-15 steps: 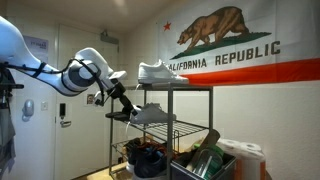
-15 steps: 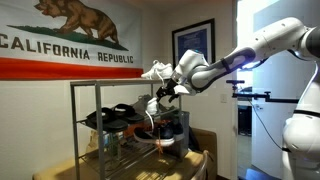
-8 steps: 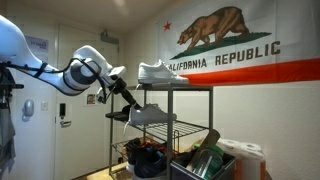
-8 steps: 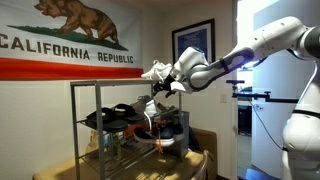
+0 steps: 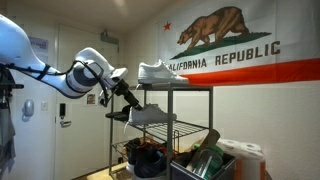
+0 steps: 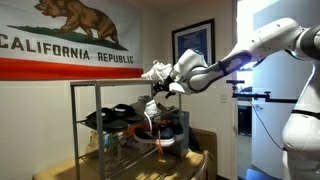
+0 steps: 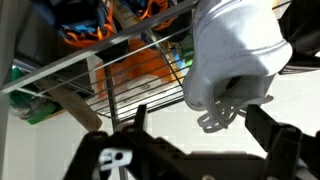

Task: Move the right and left white shoes to the first shelf respectively

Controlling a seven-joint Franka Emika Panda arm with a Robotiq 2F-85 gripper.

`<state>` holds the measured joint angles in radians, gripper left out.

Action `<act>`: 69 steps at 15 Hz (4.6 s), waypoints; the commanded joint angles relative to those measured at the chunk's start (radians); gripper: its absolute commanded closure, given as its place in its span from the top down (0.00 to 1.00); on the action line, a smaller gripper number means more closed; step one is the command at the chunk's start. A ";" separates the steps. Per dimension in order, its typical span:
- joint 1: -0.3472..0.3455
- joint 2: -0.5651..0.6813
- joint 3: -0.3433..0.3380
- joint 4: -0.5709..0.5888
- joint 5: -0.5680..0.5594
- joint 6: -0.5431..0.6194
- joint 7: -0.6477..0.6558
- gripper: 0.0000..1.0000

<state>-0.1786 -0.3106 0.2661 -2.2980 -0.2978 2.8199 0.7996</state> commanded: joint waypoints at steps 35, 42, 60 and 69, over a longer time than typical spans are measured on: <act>0.176 -0.227 -0.100 0.163 0.105 -0.883 -0.346 0.06; 0.176 -0.356 -0.105 0.245 0.112 -1.013 -0.446 0.06; 0.167 -0.163 -0.095 0.778 0.178 -1.098 -0.447 0.06; 0.157 0.116 -0.097 1.194 0.179 -1.216 -0.351 0.07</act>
<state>-0.0180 -0.3077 0.1671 -1.3012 -0.1341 1.6562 0.3981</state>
